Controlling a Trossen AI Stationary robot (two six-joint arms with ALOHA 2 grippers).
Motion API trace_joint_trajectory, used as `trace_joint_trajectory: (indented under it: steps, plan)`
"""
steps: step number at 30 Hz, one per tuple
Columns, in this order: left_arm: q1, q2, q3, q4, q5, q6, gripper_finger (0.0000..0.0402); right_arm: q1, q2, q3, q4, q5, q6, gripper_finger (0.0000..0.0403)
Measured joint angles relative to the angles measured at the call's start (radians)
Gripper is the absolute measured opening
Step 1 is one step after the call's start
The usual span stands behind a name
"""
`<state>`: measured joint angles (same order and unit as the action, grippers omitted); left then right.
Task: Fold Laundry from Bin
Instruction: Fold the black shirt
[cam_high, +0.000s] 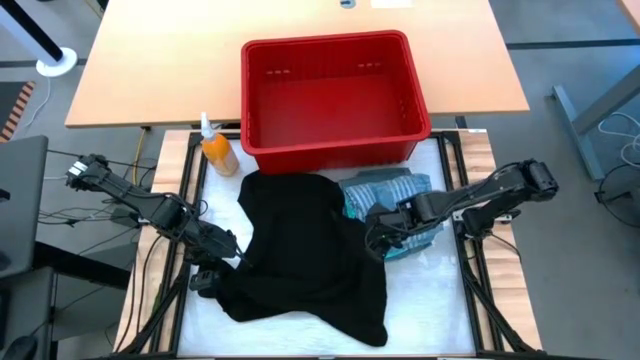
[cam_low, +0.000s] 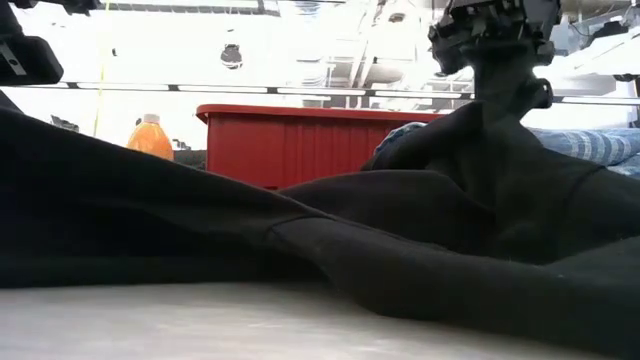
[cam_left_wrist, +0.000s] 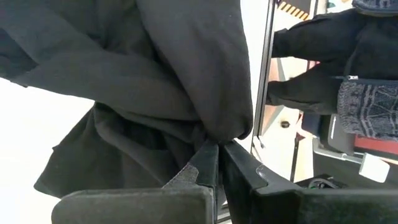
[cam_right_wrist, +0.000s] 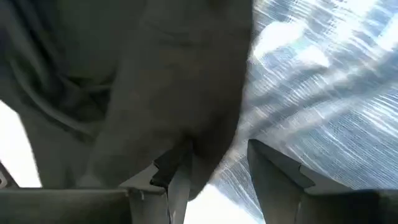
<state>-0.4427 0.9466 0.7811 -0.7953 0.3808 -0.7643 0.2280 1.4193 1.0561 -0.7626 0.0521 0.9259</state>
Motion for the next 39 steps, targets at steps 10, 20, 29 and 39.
trace_joint_trajectory:
  steps: [10, 20, 29, 39]
  plan:
    - [0.000, 0.000, 0.000, 0.000, -0.043, -0.001, 0.0000, 0.036, -0.001, 0.001, 0.047, 0.001, -0.064, 0.0070]
    - [-0.001, -0.022, -0.001, 0.070, -0.042, 0.011, 0.0000, 0.030, -0.017, 0.082, 0.050, 0.023, -0.120, 0.0018]
    - [-0.021, -0.247, 0.057, 0.366, -0.078, 0.048, 0.0000, 0.065, -0.196, 0.256, 0.060, 0.195, -0.175, 0.0020]
    - [-0.035, -0.570, 0.074, 0.512, -0.424, 0.298, 0.0000, 0.216, -0.406, 0.280, 0.282, 0.759, -0.301, 0.0021]
